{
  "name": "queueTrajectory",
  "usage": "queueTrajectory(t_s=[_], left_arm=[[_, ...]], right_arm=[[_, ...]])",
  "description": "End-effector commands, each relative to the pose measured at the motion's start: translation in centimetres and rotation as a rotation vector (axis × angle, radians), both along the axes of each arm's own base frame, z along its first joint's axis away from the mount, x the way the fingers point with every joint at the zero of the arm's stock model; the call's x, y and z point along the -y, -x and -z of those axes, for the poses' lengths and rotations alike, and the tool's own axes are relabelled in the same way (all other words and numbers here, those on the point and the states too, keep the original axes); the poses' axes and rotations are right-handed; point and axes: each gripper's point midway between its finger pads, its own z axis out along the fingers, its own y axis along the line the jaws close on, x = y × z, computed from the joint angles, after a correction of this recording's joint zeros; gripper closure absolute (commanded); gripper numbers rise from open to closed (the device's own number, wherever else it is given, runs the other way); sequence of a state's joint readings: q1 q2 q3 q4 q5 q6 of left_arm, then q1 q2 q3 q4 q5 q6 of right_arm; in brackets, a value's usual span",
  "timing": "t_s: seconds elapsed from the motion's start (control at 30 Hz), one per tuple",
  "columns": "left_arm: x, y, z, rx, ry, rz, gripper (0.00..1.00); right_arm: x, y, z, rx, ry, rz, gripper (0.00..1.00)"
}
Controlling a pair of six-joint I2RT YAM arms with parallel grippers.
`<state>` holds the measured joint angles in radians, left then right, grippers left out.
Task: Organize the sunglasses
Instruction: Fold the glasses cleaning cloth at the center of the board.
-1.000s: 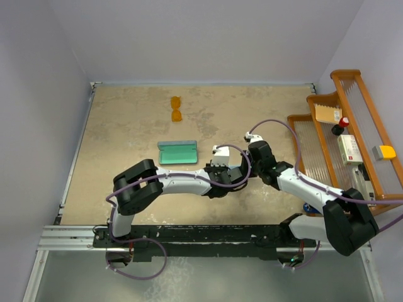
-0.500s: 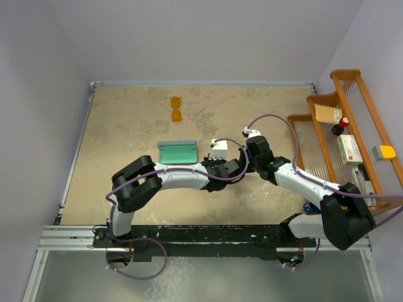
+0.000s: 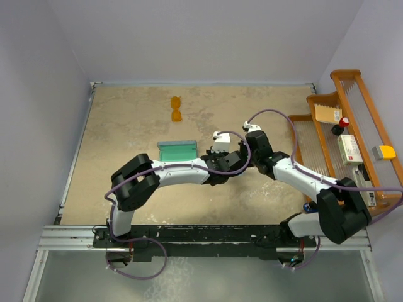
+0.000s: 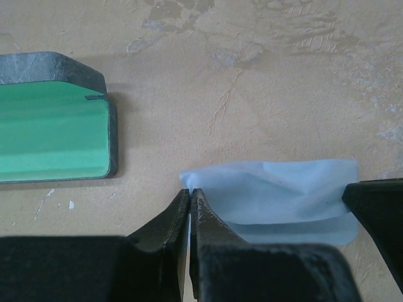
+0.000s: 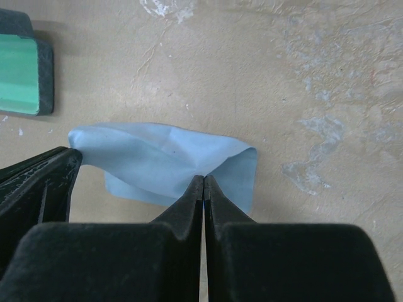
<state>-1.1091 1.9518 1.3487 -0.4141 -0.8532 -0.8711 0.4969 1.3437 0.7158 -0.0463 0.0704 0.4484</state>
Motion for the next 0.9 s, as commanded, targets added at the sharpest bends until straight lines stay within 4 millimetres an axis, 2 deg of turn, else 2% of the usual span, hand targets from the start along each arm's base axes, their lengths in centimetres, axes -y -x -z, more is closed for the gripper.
queueTrajectory(t_s=[0.0, 0.13, 0.43, 0.67, 0.87], left_arm=[[0.6, -1.3, -2.8, 0.057, 0.043, -0.013, 1.0], [0.6, -1.2, -2.2, 0.047, 0.038, -0.009, 1.0], [0.7, -0.3, -0.4, 0.006, 0.06, 0.005, 1.0], [0.7, 0.5, 0.9, -0.019, 0.057, 0.005, 1.0], [0.6, 1.0, 1.2, -0.028, 0.058, 0.0, 1.0]], right_arm=[[0.2, -2.4, -2.0, 0.07, -0.012, 0.032, 1.0], [0.6, -2.7, -1.5, 0.057, -0.016, 0.043, 1.0], [1.0, -0.8, 0.3, 0.01, -0.019, 0.034, 1.0], [1.0, 0.1, 0.9, -0.008, -0.025, 0.019, 1.0], [1.2, 0.4, 1.2, -0.018, -0.019, 0.017, 1.0]])
